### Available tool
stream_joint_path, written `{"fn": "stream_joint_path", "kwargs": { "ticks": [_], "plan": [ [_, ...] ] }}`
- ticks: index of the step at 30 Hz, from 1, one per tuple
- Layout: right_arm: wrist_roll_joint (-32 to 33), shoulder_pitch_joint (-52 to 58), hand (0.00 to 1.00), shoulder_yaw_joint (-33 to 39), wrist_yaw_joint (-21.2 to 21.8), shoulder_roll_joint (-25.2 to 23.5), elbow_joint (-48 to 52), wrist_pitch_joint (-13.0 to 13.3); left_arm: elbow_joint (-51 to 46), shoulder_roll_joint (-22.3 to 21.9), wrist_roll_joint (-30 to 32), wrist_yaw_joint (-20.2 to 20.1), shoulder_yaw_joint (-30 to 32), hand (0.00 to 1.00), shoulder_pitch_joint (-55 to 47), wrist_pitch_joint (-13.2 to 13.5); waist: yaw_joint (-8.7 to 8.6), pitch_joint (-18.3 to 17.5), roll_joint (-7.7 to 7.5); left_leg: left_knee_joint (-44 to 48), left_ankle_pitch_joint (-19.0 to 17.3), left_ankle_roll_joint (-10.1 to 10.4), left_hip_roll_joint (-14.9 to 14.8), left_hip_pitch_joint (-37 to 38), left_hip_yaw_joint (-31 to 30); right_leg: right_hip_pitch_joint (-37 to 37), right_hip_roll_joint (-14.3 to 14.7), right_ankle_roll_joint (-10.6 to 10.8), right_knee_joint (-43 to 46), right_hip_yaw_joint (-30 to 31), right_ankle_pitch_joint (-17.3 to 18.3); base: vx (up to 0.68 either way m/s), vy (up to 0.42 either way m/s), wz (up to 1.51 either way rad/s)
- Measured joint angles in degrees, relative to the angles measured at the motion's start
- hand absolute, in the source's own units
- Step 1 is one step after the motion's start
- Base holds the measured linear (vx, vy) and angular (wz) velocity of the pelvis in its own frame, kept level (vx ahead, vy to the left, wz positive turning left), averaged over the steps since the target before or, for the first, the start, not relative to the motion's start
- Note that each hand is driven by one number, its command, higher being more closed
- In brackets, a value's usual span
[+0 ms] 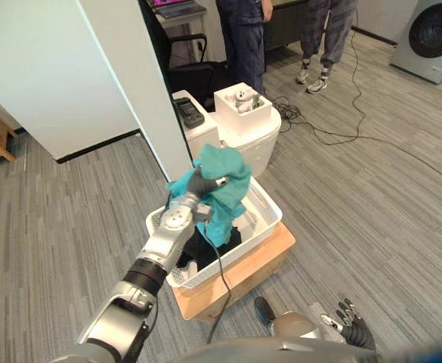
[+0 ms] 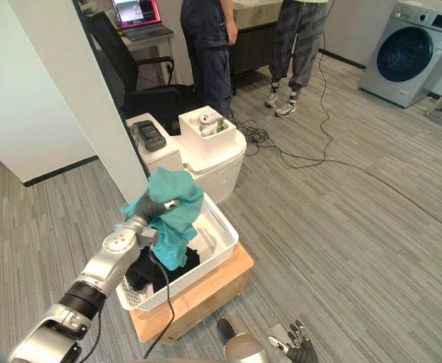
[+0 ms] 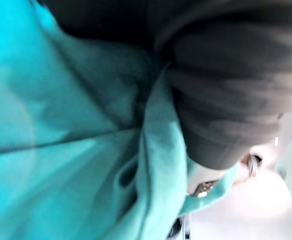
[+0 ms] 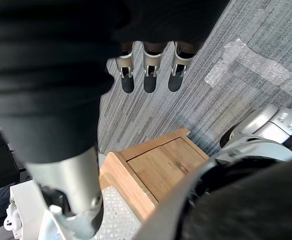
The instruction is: Tidy the bed and pick cloth on bed and put in laundry
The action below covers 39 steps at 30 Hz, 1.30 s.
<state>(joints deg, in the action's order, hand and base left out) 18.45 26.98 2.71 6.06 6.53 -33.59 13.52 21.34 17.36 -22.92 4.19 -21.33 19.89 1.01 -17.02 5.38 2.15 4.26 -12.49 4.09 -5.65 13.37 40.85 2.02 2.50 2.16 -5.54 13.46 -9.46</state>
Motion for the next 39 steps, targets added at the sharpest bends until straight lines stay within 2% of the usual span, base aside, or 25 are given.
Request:
{"fn": "stream_joint_path", "kwargs": {
  "ticks": [3, 6, 8, 12, 13, 14, 16, 17, 18, 21, 28, 34, 39],
  "plan": [
    [-1.33, -0.03, 0.00, -0.63, 0.48, 0.01, -0.05, 0.00, 0.18, -0.26, 0.70, 1.20, -0.77, 1.00, -2.29, -2.25, -0.92, 0.16, -0.24, -0.08, -0.23, 0.16, 0.03, 1.05, 0.99, -0.81, 0.16, 0.07, -0.01, 0.62, 0.05, -0.06, -0.004, -0.12],
    [-1.81, 0.29, 0.00, -1.28, 0.69, -0.21, -0.06, -0.02, 1.20, -0.36, 1.61, 2.09, -2.20, 1.00, -3.34, -4.19, -1.08, 0.22, -0.31, -0.08, -0.30, 0.16, 0.13, 0.94, 1.17, -0.72, 0.16, 0.17, -0.05, 0.93, 0.17, -0.03, -0.020, -0.07],
    [-1.80, 0.36, 0.00, -1.26, 0.72, -0.64, -0.06, -0.03, 4.49, -0.80, 1.95, 4.08, -3.24, 1.00, -3.40, -5.61, -1.05, 0.47, -0.72, -0.04, -0.30, 0.17, 0.14, 0.19, 1.12, -0.06, 0.06, 0.13, -0.29, 0.83, 0.32, -0.03, -0.041, 0.03],
    [-1.45, -0.76, 0.00, -1.48, 0.98, -0.63, 0.07, -0.02, 7.77, -0.42, 2.50, 8.10, -2.87, 1.00, -2.53, -5.88, -0.76, 0.78, -1.56, 1.26, -0.77, 0.17, 0.34, -6.02, 1.03, 5.66, -0.69, 0.36, -0.23, 0.89, -0.04, -0.03, -0.057, 0.00],
    [-0.20, -2.18, 0.00, -1.81, 1.03, -0.59, 0.06, -0.02, 9.92, 0.02, 3.61, 9.47, -2.71, 1.00, -0.38, -5.61, -0.57, 1.68, -1.88, 2.48, -0.67, -0.30, 0.37, -8.27, 0.99, 7.72, -0.99, 0.78, -0.01, 1.02, -0.82, 0.00, -0.060, -0.03],
    [1.25, -4.67, 0.00, -2.52, 1.07, -0.45, 0.07, 0.02, 12.40, 0.94, 4.37, 10.82, -1.90, 1.00, 2.62, -5.28, -0.47, 3.94, -3.25, 3.76, -0.44, -0.79, 0.33, -10.39, 0.95, 9.50, -1.31, 0.74, 0.01, 1.20, -1.71, -0.02, -0.055, -0.05],
    [3.34, -7.80, 0.00, -3.07, 1.14, -0.46, 0.14, 0.62, 15.12, 2.40, 4.52, 12.57, -0.99, 1.00, 6.70, -5.02, -0.49, 6.41, -4.72, 5.28, -0.41, -1.12, 0.26, -13.12, 0.92, 11.76, -1.65, 0.89, 0.02, 1.29, -2.70, -0.06, -0.044, -0.01],
    [5.58, -9.98, 0.00, -3.23, 1.13, -0.34, 0.60, 1.39, 17.02, 3.40, 4.63, 14.13, -0.48, 0.00, 10.66, -4.24, -0.61, 8.72, -5.60, 6.17, -0.41, -1.25, 0.10, -14.98, 0.83, 13.37, -1.77, 0.85, 0.03, 1.35, -3.43, -0.06, -0.040, 0.02],
    [7.27, -11.17, 0.00, -3.34, 1.13, -0.08, 1.08, 1.98, 18.19, 3.90, 5.01, 14.95, -0.41, 0.00, 13.55, -3.71, -0.73, 10.29, -5.66, 6.55, -0.42, -1.28, -0.04, -15.84, 0.63, 14.03, -1.79, 0.84, 0.04, 1.30, -3.58, 0.00, 0.000, 0.00],
    [9.71, -13.00, 0.00, -4.32, 1.19, 0.90, 1.77, 2.86, 19.35, 4.04, 5.17, 16.30, 0.92, 0.00, 17.90, -2.44, -0.85, 12.01, -5.08, 6.94, -0.46, -1.35, -0.18, -17.60, -0.26, 15.50, -1.72, 0.94, 0.05, 1.19, -3.67, 0.00, 0.000, 0.00],
    [11.00, -13.87, 0.00, -7.12, 1.00, 1.14, 4.07, 4.16, 21.16, 3.75, 1.70, 16.80, 1.31, 0.00, 20.57, -0.73, -0.75, 13.21, -5.04, 6.92, -0.37, -1.51, -0.14, -18.47, -0.94, 16.08, -1.87, 1.02, 0.05, 0.86, -3.73, 0.00, -0.009, 0.04],
    [11.62, -13.86, 0.00, -7.74, 0.94, 1.12, 4.51, 4.94, 20.99, 3.53, -0.10, 15.58, 2.92, 0.00, 20.37, 1.00, -0.71, 13.22, -4.99, 7.01, -0.31, -2.09, 0.05, -18.27, -1.94, 15.27, -2.42, 1.01, 0.01, 0.07, -3.76, -0.01, -0.018, 0.10],
    [9.84, -13.74, 0.00, -7.66, -0.33, 1.12, 4.53, 4.92, 19.86, 3.41, -3.57, 11.96, 6.44, 0.00, 16.88, 0.40, -0.68, 13.05, -4.49, 6.64, -0.26, -2.13, -0.01, -15.30, -2.22, 12.27, -2.41, 0.69, -0.01, -0.57, -3.49, 0.01, -0.009, 0.05]
  ]
}}
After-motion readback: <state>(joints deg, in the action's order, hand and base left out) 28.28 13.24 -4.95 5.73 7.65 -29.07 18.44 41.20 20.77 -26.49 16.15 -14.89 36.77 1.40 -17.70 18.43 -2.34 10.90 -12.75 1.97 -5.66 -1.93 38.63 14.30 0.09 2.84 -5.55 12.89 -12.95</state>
